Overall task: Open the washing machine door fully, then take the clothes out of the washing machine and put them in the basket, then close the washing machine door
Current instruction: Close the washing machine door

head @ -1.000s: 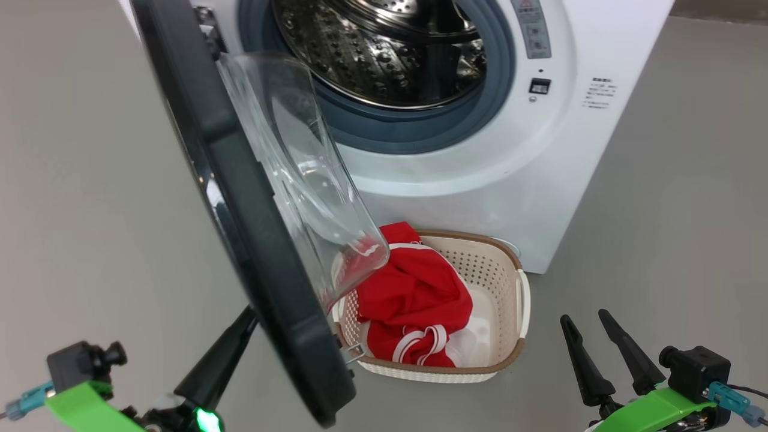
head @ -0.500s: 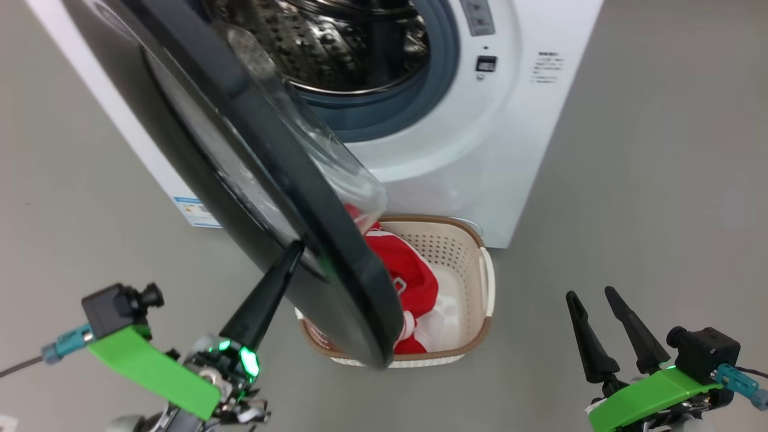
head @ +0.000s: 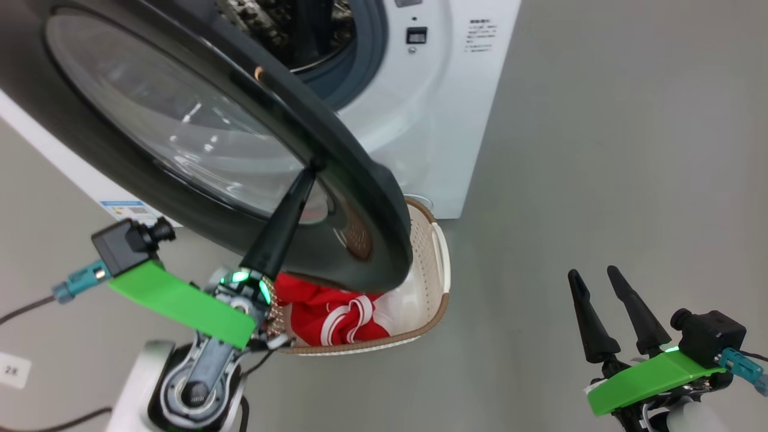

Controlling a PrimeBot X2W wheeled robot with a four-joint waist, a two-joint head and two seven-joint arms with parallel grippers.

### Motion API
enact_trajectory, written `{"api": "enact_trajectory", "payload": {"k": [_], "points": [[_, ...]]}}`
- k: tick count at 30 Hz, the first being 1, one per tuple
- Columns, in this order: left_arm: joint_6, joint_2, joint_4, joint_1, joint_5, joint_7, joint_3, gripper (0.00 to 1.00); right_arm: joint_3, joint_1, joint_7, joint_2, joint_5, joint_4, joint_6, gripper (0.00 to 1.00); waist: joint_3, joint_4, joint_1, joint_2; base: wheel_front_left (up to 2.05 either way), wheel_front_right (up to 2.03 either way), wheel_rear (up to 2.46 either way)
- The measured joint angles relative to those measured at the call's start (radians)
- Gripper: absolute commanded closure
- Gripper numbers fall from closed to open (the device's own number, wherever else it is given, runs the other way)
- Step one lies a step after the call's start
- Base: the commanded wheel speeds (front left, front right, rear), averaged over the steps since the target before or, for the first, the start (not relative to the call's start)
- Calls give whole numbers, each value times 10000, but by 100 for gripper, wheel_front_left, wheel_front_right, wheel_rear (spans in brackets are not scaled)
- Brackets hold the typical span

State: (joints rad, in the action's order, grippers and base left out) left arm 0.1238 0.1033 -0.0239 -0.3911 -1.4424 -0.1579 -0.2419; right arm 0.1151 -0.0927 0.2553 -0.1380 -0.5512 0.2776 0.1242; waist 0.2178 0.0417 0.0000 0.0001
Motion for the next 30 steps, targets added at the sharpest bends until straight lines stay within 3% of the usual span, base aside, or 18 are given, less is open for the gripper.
{"api": "enact_trajectory", "payload": {"k": [14, 30], "points": [[2, 556, 2010, -2449, 88, 2102, -1062, 100, -52, -368, 0, 178, 15, -88, 0, 0, 595, -699, 0, 0, 0, 0, 0], [0, 861, 3912, -4659, -199, 3371, -2044, 100, -77, -647, 0, 305, 69, -90, 0, 0, 971, -1069, 0, 0, 0, 0, 0]]}}
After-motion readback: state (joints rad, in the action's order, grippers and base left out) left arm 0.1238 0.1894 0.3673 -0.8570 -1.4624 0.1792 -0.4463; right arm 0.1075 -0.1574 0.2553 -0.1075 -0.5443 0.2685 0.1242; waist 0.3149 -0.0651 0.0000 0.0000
